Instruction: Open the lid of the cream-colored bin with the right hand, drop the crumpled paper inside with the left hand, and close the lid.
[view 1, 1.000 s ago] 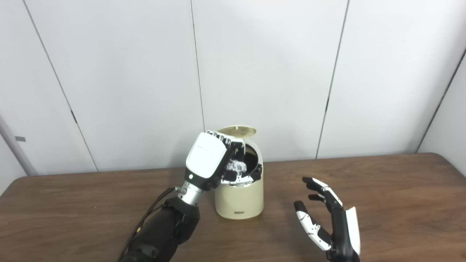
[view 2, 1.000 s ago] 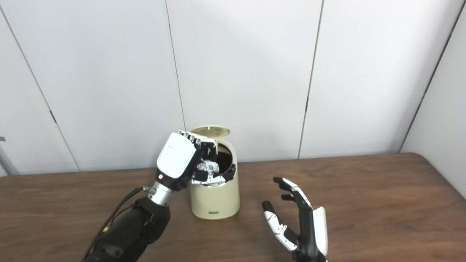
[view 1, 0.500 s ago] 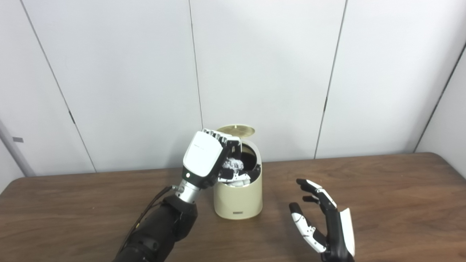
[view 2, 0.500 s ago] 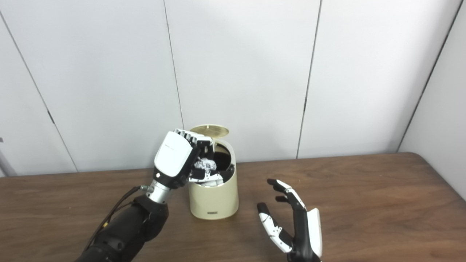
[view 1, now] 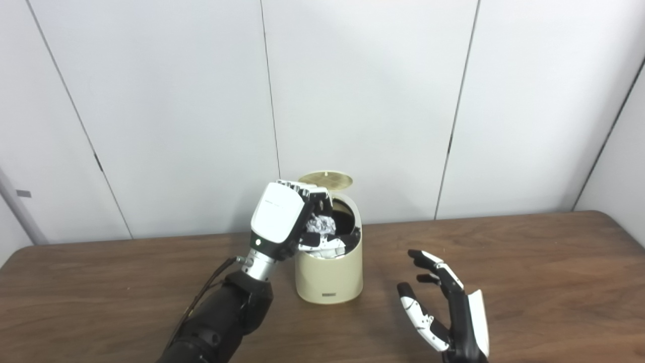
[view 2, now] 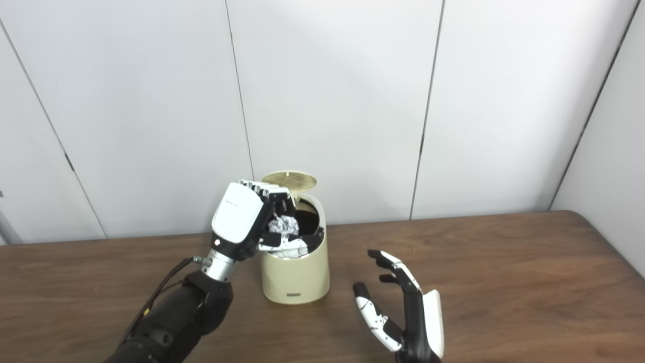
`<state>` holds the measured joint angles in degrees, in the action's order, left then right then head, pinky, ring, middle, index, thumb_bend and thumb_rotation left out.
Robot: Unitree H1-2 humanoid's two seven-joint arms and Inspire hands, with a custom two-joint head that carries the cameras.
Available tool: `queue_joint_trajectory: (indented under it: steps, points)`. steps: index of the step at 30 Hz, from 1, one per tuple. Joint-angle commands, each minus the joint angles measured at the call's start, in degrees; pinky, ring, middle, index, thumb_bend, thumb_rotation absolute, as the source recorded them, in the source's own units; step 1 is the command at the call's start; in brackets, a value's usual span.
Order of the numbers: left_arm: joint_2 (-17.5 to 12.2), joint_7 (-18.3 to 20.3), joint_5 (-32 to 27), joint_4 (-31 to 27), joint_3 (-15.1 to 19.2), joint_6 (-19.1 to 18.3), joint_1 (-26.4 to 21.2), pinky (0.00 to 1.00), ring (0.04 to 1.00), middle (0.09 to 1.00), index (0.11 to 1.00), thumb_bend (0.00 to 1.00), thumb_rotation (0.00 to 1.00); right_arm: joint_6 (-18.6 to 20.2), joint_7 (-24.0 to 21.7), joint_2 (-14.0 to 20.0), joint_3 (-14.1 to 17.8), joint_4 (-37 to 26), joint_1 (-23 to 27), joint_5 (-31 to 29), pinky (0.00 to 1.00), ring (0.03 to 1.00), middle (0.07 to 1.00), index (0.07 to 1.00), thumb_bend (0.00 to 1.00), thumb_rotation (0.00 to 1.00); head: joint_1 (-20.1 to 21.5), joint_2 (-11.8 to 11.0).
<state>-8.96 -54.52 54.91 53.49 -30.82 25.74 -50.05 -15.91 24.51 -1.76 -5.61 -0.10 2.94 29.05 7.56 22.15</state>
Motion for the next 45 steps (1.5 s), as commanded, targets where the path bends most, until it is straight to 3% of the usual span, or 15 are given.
queue_joint_trajectory:
  steps: [1, 9, 24, 27, 29, 31, 33, 38, 45]
  points:
    - [-0.64, 0.41, -1.32, -1.86, 0.81, 0.32, -2.63, 0.18, 0.237, 0.309, 0.345, 0.88, 0.36, -0.25, -0.03, -1.08, -1.12, 3.11, -4.73, 0.83, 0.65, 0.76, 0.774, 0.741, 0.2, 0.56, 0.06, -0.03]
    - [-0.79, 3.5, -3.35, -3.35, 1.49, 0.68, -1.93, 0.33, 0.376, 0.433, 0.479, 1.0, 0.35, 0.33, -0.09, -1.21, -1.24, 2.92, -4.63, 0.85, 0.64, 0.76, 0.773, 0.74, 0.2, 0.54, 0.05, -0.01]
    - [-0.8, 5.24, -3.63, -5.13, 2.2, -0.07, -1.39, 0.34, 0.394, 0.451, 0.495, 1.0, 0.33, 1.39, -0.35, -1.03, -1.49, 2.14, -4.8, 0.83, 0.65, 0.766, 0.776, 0.745, 0.2, 0.58, -0.35, 0.42]
    - [-1.19, 2.5, -2.7, -5.21, 1.17, 0.65, -1.4, 0.26, 0.301, 0.365, 0.404, 0.93, 0.31, 1.05, -0.19, -0.79, -1.37, 2.4, -4.69, 0.81, 0.65, 0.761, 0.774, 0.743, 0.2, 0.58, -0.61, 0.4]
    - [-1.9, -0.49, -2.2, -5.58, -0.69, 1.09, -1.48, 0.17, 0.215, 0.281, 0.307, 0.83, 0.16, 1.01, -0.35, -0.67, -1.28, 2.42, -4.64, 0.51, 0.65, 0.761, 0.773, 0.742, 0.2, 0.58, -0.62, 0.34]
    - [-2.41, -2.76, -2.37, -5.57, -2.15, 1.17, -1.53, 0.13, 0.175, 0.241, 0.265, 0.77, 0.06, 1.23, -0.78, -0.56, -1.2, 2.24, -4.69, -0.02, 0.65, 0.762, 0.775, 0.743, 0.2, 0.58, -0.75, 0.2]
    - [-2.64, -3.7, -2.67, -5.53, -2.81, 1.17, -1.55, 0.12, 0.159, 0.227, 0.256, 0.72, 0.01, 1.36, -1.05, -0.54, -1.12, 2.08, -4.75, -0.4, 0.66, 0.766, 0.778, 0.745, 0.21, 0.59, -0.83, 0.24]
    - [-3.3, -4.13, -3.36, -6.78, -3.3, 1.13, -1.12, 0.11, 0.149, 0.219, 0.257, 0.68, 0.0, 1.08, -1.03, -0.33, -0.91, 2.08, -4.86, -0.12, 0.65, 0.761, 0.774, 0.743, 0.21, 0.6, -1.15, 0.39]
    - [-3.72, -2.35, -4.5, -11.18, -0.91, 1.14, 1.13, 0.1, 0.14, 0.21, 0.256, 0.68, 0.0, 0.65, -1.3, 0.12, -0.65, 1.9, -5.01, -0.72, 0.66, 0.761, 0.771, 0.742, 0.22, 0.6, -1.6, 0.54]
